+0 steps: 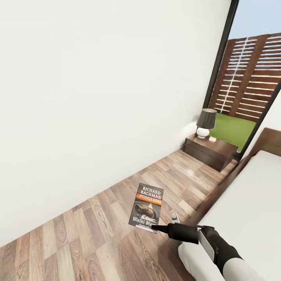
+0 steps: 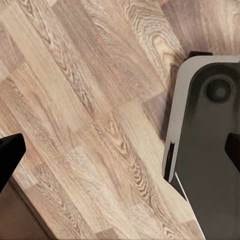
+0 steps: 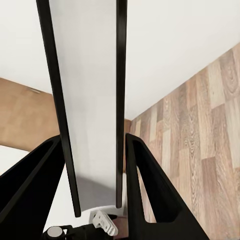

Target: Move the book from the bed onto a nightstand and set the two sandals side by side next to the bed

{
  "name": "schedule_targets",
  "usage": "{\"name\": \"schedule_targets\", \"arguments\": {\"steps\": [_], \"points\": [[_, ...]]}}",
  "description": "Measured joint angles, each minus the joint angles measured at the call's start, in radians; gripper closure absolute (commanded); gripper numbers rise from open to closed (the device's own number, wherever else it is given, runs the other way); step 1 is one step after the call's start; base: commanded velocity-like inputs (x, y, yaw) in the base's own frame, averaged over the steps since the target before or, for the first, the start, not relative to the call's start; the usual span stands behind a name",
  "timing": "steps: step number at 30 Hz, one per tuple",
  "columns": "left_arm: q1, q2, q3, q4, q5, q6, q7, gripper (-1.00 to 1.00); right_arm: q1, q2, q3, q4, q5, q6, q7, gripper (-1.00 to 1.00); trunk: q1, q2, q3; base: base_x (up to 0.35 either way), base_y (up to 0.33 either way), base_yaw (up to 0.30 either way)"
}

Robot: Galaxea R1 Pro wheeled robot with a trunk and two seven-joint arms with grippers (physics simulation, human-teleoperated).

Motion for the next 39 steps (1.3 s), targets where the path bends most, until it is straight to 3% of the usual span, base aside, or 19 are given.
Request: {"name": "schedule_targets", "arguments": {"steps": [23, 39], "points": [[0.0, 0.0, 0.0, -0.001, -0.001, 0.0, 0.0, -1.0, 0.0, 0.0, 0.0, 0.0, 0.0, 0.0, 0.0, 1.0, 0.0, 0.0, 0.012, 0.0, 0.0, 0.059], [0.0, 0.0, 0.0, -0.001, 0.0, 0.0, 0.0, -1.0, 0.0, 0.0, 0.0, 0.0, 0.002, 0.0, 0.0, 1.0, 0.0, 0.0, 0.012, 0.0, 0.0, 0.245]]}}
